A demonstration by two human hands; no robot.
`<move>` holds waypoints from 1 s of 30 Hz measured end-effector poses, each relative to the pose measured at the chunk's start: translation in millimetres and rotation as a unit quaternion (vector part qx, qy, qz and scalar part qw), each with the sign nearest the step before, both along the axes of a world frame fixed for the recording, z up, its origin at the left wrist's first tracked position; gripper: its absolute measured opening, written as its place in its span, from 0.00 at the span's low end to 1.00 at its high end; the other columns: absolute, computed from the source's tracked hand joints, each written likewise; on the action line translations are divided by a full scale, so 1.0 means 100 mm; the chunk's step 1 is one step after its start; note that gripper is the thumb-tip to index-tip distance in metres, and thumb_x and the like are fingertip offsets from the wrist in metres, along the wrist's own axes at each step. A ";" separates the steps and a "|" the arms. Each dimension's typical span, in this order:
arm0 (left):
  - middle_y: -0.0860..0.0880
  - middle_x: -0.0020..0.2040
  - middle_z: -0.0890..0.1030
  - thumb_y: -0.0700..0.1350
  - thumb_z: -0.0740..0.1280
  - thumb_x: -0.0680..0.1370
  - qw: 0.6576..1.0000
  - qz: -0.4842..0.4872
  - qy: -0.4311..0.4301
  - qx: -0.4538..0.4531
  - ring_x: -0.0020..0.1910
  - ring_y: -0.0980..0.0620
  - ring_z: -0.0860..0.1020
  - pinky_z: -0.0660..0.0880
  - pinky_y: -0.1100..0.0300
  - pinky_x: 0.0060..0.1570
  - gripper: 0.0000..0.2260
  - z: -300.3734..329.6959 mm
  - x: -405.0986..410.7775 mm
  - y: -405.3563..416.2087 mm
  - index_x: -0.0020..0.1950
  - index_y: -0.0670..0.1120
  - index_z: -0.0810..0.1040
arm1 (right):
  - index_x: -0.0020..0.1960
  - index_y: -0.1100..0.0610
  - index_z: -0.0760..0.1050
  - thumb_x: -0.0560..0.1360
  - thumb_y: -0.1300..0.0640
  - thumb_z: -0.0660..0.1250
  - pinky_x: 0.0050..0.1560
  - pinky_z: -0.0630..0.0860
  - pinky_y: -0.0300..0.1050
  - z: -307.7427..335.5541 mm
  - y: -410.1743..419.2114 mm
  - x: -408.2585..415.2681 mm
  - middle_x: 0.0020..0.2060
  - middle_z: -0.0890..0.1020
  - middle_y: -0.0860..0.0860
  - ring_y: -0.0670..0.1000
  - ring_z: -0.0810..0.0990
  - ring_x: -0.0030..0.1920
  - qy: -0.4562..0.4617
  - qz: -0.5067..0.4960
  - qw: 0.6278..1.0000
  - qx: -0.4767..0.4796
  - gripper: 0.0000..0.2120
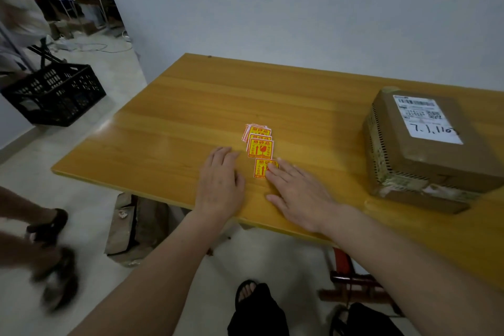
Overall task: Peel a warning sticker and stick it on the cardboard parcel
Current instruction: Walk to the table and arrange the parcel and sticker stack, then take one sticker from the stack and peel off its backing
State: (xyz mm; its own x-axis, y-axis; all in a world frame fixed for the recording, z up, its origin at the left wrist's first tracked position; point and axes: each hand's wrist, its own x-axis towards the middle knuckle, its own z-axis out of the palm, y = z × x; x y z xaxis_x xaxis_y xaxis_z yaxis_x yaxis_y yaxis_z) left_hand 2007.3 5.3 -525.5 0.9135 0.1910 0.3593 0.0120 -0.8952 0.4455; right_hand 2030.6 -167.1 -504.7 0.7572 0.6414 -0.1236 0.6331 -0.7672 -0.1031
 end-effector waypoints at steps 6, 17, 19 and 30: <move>0.47 0.68 0.74 0.38 0.61 0.76 0.992 -0.103 0.048 0.055 0.70 0.44 0.66 0.64 0.48 0.65 0.22 0.05 -0.20 -0.21 0.70 0.46 0.68 | 0.77 0.56 0.53 0.82 0.50 0.49 0.77 0.47 0.43 -0.05 -0.21 -0.33 0.78 0.54 0.50 0.49 0.51 0.78 0.003 0.022 0.999 0.033 0.25; 0.55 0.77 0.57 0.57 0.52 0.80 0.952 -0.139 0.197 0.188 0.77 0.47 0.48 0.46 0.44 0.74 0.25 0.17 -0.30 -0.55 0.75 0.51 0.58 | 0.67 0.60 0.69 0.75 0.52 0.65 0.68 0.61 0.46 0.13 -0.25 -0.24 0.66 0.69 0.57 0.57 0.64 0.68 0.062 -0.218 0.962 0.149 0.23; 0.56 0.77 0.57 0.59 0.52 0.79 0.955 -0.149 0.179 0.183 0.77 0.47 0.46 0.45 0.44 0.74 0.26 0.16 -0.40 -0.65 0.76 0.50 0.58 | 0.67 0.61 0.69 0.75 0.53 0.65 0.68 0.61 0.46 0.17 -0.22 -0.23 0.66 0.68 0.58 0.59 0.63 0.67 0.071 -0.227 0.963 0.127 0.23; 0.52 0.64 0.78 0.50 0.72 0.71 0.965 -0.194 0.057 0.166 0.71 0.43 0.67 0.61 0.46 0.69 0.18 0.06 -0.73 -0.85 0.60 0.48 0.79 | 0.58 0.60 0.78 0.70 0.60 0.68 0.60 0.73 0.50 0.24 -0.42 -0.47 0.57 0.78 0.59 0.59 0.74 0.61 0.113 -0.206 0.967 0.098 0.16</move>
State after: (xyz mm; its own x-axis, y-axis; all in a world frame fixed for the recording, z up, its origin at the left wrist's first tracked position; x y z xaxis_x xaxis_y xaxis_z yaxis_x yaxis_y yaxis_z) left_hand 1933.8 -80.0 -519.1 0.9302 -0.2824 0.2344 -0.3216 -0.9350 0.1495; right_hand 1983.3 -208.9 -480.8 0.9214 0.3184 -0.2228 0.2217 -0.9015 -0.3716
